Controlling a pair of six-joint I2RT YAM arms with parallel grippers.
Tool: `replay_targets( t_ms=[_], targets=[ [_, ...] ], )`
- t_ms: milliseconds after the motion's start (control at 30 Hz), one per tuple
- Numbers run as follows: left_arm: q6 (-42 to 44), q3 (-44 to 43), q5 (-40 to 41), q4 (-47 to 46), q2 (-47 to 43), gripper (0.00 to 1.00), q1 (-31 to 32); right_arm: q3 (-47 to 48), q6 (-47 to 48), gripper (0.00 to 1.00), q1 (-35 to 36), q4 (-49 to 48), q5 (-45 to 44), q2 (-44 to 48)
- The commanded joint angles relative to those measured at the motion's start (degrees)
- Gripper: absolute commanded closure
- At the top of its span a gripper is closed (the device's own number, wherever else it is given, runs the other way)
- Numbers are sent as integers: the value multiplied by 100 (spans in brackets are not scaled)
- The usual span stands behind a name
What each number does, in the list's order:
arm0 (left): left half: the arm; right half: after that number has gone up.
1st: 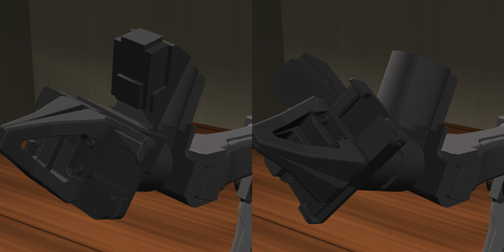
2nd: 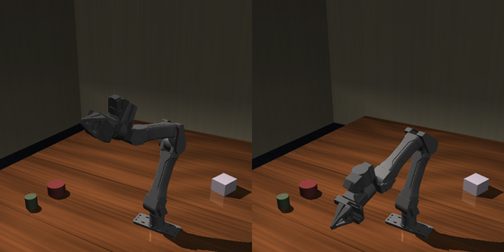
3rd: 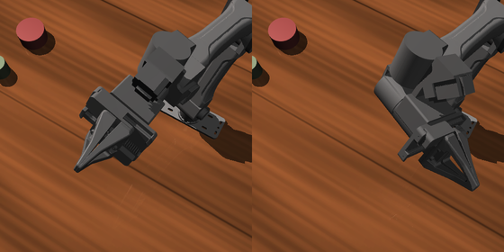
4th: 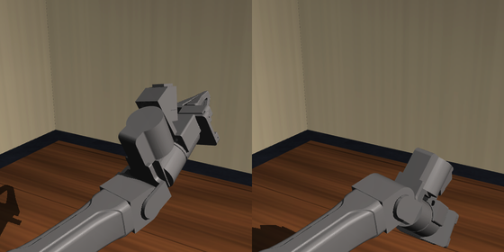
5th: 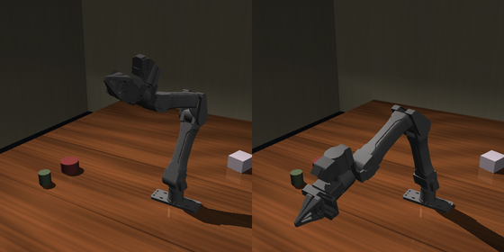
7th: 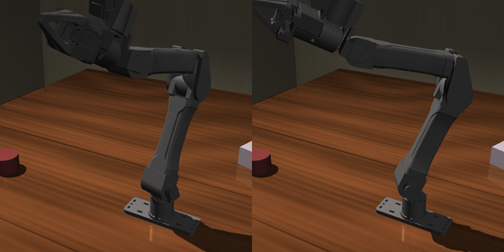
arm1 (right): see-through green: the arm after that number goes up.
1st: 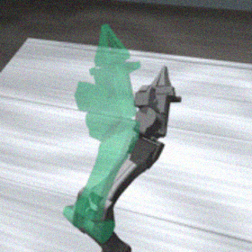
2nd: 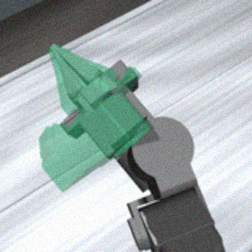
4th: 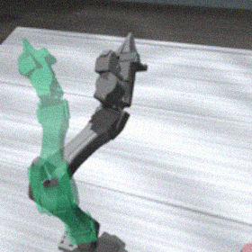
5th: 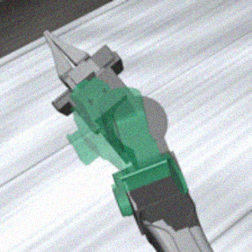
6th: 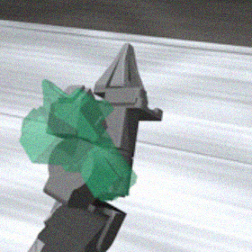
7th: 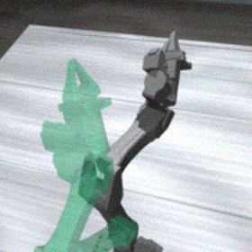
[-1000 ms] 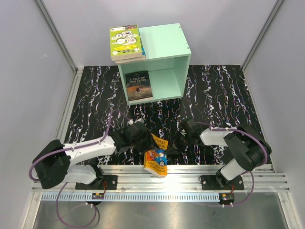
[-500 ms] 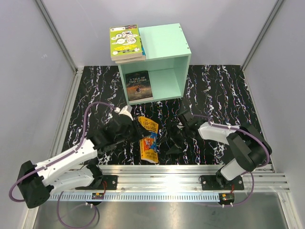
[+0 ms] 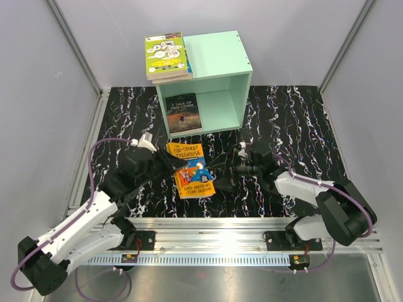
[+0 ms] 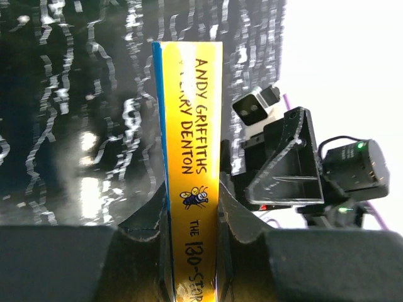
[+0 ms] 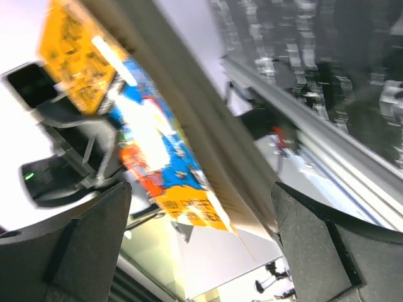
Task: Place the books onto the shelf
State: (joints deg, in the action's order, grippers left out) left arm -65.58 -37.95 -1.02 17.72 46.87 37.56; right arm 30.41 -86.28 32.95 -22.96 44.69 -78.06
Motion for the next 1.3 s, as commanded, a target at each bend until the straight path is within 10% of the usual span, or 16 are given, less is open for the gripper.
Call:
replay_targets(
  t_ms=[0,467,1267],
  targets=[
    [-464,-28,-442,-1286,-91,100,-108,307,-574,0,10,-1325,313,19],
    [-1553,-221,-874,-2861,331,100,-381,264,-706,0,150,-1615,269,89],
    [-2187,-889,-1313,-2888,173,100,-1119,290,-978,0,150,-2098,515,336]
  ],
)
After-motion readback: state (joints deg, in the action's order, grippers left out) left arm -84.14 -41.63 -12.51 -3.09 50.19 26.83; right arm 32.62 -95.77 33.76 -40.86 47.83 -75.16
